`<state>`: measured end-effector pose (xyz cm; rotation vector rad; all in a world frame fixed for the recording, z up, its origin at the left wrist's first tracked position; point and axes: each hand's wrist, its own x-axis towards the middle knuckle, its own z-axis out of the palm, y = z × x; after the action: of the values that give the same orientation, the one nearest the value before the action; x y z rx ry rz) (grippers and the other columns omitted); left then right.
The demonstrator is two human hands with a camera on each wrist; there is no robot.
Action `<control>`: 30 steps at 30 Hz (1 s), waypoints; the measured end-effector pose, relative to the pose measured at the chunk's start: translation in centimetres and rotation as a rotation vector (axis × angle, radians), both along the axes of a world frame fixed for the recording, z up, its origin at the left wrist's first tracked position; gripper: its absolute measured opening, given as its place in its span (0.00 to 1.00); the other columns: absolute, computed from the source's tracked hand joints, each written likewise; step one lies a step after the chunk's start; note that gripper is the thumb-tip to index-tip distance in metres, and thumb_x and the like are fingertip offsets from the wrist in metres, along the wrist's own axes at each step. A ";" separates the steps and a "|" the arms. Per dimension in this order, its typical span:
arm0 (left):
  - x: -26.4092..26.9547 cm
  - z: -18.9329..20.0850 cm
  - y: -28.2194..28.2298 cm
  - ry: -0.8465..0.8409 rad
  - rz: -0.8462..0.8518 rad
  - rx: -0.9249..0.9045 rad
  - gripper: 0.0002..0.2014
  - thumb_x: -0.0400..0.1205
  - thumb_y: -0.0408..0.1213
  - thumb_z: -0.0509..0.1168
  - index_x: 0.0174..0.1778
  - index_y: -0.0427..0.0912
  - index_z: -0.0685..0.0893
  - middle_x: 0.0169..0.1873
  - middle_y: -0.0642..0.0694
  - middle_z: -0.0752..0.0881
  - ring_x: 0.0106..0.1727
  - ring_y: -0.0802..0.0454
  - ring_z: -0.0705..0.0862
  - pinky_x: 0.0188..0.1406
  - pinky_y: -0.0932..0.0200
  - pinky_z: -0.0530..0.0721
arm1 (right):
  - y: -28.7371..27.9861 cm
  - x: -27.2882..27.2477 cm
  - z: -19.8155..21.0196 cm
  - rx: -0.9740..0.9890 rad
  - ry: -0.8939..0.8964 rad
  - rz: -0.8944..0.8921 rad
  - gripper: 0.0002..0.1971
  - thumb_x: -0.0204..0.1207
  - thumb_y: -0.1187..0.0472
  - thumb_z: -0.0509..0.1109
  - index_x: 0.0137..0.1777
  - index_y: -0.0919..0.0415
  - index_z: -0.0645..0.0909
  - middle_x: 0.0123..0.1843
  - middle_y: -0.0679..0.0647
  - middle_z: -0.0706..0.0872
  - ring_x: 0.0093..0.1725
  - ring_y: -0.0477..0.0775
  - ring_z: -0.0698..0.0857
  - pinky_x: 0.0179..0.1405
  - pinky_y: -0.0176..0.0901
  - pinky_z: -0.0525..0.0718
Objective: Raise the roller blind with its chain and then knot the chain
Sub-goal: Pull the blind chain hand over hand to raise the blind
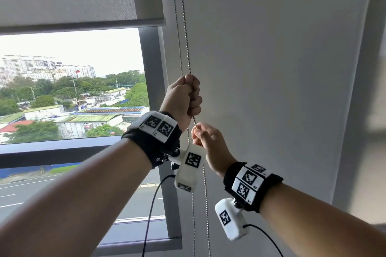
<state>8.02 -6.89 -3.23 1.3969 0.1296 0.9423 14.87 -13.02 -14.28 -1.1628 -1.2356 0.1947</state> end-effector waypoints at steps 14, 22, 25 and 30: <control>-1.3 -8.4 0.6 0.118 0.008 -0.039 0.19 0.81 0.24 0.43 0.28 0.45 0.68 0.18 0.52 0.61 0.16 0.57 0.55 0.20 0.67 0.49 | 0.8 0.7 9.9 0.099 -0.043 0.009 0.17 0.86 0.61 0.53 0.60 0.68 0.81 0.42 0.64 0.87 0.45 0.61 0.89 0.49 0.56 0.89; -1.7 -11.9 0.0 0.216 0.023 -0.038 0.21 0.87 0.33 0.49 0.26 0.45 0.71 0.21 0.49 0.60 0.19 0.57 0.56 0.16 0.67 0.51 | 2.0 -1.5 11.6 0.039 0.192 0.136 0.17 0.88 0.57 0.50 0.38 0.57 0.71 0.27 0.50 0.67 0.21 0.48 0.63 0.20 0.38 0.64; -2.0 -11.5 0.4 0.246 -0.014 0.014 0.20 0.87 0.40 0.52 0.29 0.42 0.77 0.21 0.47 0.67 0.17 0.58 0.63 0.14 0.69 0.62 | 2.0 -2.0 11.4 0.037 0.224 0.144 0.19 0.87 0.56 0.50 0.32 0.52 0.63 0.25 0.48 0.61 0.19 0.45 0.56 0.22 0.38 0.51; -2.9 -9.9 2.2 0.192 -0.147 -0.019 0.20 0.86 0.43 0.49 0.48 0.36 0.84 0.37 0.41 0.89 0.36 0.48 0.84 0.40 0.56 0.80 | 1.7 -1.8 11.0 0.071 0.234 0.147 0.19 0.85 0.57 0.50 0.29 0.51 0.61 0.21 0.44 0.59 0.18 0.46 0.54 0.22 0.38 0.50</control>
<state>5.10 -4.69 -13.08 1.4574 0.1767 0.6830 13.04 -11.35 -3.25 -0.9587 -1.1116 0.3836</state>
